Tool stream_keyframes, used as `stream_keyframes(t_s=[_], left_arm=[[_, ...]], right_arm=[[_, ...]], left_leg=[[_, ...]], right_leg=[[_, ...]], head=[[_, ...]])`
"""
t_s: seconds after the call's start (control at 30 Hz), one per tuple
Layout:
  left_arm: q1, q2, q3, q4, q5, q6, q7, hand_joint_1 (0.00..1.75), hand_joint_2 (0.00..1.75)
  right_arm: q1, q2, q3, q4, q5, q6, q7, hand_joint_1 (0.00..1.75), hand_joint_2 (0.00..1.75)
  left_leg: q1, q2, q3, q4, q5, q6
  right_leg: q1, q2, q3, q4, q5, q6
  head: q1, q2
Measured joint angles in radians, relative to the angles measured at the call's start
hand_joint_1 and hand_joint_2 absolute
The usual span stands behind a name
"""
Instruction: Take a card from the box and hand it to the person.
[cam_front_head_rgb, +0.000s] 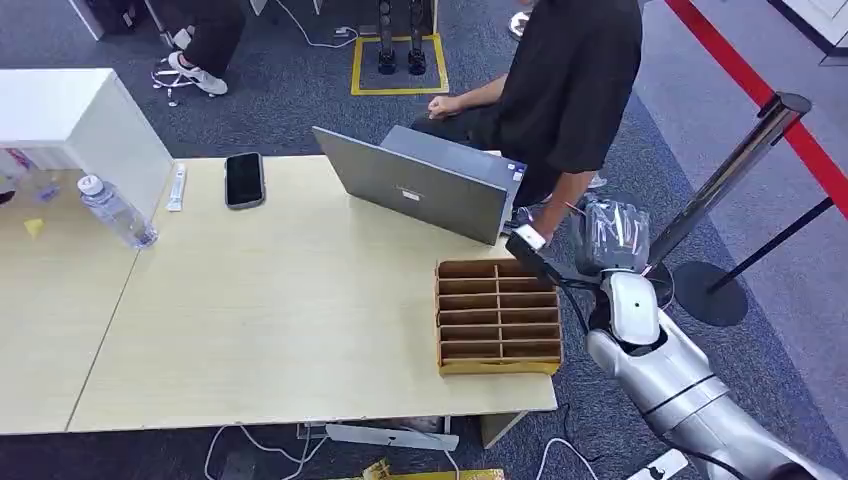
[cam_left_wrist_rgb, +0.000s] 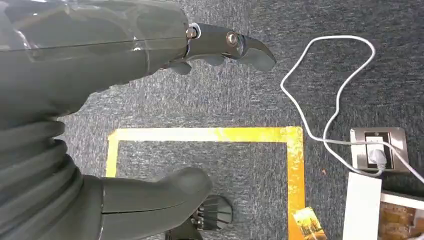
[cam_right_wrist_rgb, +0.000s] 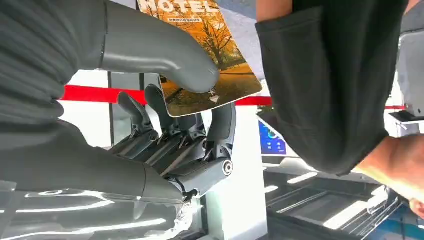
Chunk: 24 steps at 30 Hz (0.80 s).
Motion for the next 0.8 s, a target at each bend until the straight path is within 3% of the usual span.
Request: stream_keyframes(t_s=[0.8], left_arm=[[-0.004, 0.000, 0.000, 0.000, -0.003, 0.000, 0.005, 0.00, 1.75]], right_arm=[[0.007, -0.013, 0.000, 0.001, 0.000, 0.002, 0.011, 1.45, 1.75]], left_leg=[[0.000, 0.000, 0.000, 0.001, 0.000, 0.000]], right_leg=[[0.000, 0.000, 0.000, 0.000, 0.000, 0.000]], head=[[0.000, 0.000]])
